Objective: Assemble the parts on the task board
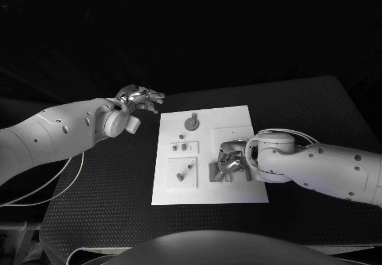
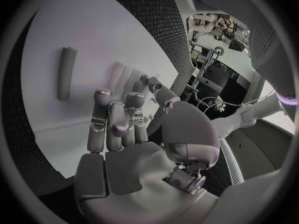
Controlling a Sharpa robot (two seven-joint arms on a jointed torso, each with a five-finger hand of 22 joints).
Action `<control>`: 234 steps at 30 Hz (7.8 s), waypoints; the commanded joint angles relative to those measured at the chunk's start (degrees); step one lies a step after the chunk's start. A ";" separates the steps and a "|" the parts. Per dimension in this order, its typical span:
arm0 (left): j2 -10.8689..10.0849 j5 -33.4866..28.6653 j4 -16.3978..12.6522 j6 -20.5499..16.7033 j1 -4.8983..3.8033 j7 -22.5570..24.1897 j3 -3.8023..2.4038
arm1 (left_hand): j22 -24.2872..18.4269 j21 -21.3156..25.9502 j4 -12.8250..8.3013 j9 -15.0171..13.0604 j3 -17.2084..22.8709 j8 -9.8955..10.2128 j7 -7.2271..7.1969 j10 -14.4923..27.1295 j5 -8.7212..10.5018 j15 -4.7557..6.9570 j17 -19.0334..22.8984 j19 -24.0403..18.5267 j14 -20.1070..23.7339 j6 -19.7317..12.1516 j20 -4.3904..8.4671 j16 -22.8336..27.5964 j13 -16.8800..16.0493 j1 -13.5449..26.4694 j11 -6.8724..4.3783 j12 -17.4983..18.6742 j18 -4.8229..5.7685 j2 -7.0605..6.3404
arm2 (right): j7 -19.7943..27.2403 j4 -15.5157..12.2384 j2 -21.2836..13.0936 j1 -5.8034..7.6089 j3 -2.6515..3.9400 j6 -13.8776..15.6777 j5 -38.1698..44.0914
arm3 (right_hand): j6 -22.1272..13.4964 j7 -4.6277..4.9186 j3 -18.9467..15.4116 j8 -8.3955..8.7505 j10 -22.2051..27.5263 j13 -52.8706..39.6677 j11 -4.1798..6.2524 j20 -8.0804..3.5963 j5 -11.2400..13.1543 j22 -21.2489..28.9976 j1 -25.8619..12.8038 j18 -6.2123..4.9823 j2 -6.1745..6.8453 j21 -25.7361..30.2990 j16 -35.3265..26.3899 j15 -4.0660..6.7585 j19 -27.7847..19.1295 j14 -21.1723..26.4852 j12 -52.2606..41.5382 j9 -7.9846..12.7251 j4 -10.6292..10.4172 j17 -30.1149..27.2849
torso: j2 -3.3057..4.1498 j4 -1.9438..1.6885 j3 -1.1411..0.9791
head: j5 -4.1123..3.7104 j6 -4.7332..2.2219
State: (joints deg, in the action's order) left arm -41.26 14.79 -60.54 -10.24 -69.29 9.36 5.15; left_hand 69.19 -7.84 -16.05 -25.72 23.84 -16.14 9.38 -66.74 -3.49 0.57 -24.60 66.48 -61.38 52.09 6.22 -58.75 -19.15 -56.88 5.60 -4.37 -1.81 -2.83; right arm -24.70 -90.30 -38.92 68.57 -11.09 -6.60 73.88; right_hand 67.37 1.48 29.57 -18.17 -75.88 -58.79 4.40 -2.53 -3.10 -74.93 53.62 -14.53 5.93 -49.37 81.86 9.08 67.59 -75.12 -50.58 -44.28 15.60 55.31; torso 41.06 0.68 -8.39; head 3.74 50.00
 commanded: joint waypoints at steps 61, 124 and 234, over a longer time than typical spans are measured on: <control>-0.69 0.76 -0.29 1.84 -0.06 -0.29 -0.02 | 0.22 0.49 0.07 0.15 0.26 -0.21 0.23 0.22 0.10 0.06 -0.15 0.36 -0.37 -0.47 0.04 0.29 -0.12 1.20 0.11 0.00 -0.68 0.16 | -1.25 -5.45 -16.19 1.27 1.55 2.83 -5.05 | -0.52 0.41 0.20 2.14 0.34 -3.70 -0.11 -0.35 0.14 -0.82 -7.47 -0.47 2.95 -0.17 -0.27 0.51 0.07 0.77 -4.76 -1.02 -7.69 -2.57 | -0.01 0.13 -0.03 | -1.67 0.00; -1.13 1.05 -0.39 2.42 -0.05 -0.82 -0.01 | 0.32 0.58 0.12 0.18 0.27 -0.25 0.25 0.24 0.12 0.06 -0.22 0.39 -0.37 -0.55 0.06 0.32 -0.14 1.56 0.10 0.01 -0.69 0.24 | -4.75 -1.81 -8.69 -1.44 0.14 -6.84 10.06 | -5.75 2.45 1.75 9.10 1.64 -4.13 -1.97 0.02 -3.31 -0.98 -3.86 -0.47 -2.62 -0.69 -0.79 -0.75 -1.27 1.57 -4.41 -4.75 0.88 -4.44 | 0.02 -0.02 0.05 | -1.84 0.00; -1.01 2.58 -0.52 3.55 -0.07 -2.12 -0.01 | 0.51 0.72 0.05 0.22 0.39 -0.33 0.29 0.39 0.10 0.04 -0.34 0.46 -0.40 -0.69 0.05 0.38 -0.16 1.83 0.13 0.08 -0.71 0.18 | -5.43 0.91 -4.23 -1.28 0.09 6.71 -20.11 | -5.43 3.22 6.87 10.01 2.27 -3.95 -2.67 1.03 -31.52 -0.57 -2.65 -0.47 -4.21 -1.11 -1.26 -1.44 -0.96 1.36 -5.03 0.62 0.03 -4.52 | 0.01 -0.01 -0.01 | -1.38 0.00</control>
State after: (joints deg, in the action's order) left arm -42.38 17.24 -60.98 -7.56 -69.29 7.00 5.17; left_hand 69.64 -7.40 -16.05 -25.57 23.84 -16.14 9.46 -66.74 -3.49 0.57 -24.89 66.66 -61.38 51.74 6.23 -58.75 -19.22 -55.56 5.60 -4.37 -1.81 -2.80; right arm -31.08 -89.44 -43.46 67.68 -10.80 -1.26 53.99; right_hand 62.25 4.16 34.07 -7.84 -73.79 -62.83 1.32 -1.61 -34.33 -74.93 50.47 -13.21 2.77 -50.83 80.88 6.86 66.25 -73.51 -55.41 -43.85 13.60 50.85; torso 41.07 0.68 -8.42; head 2.38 50.00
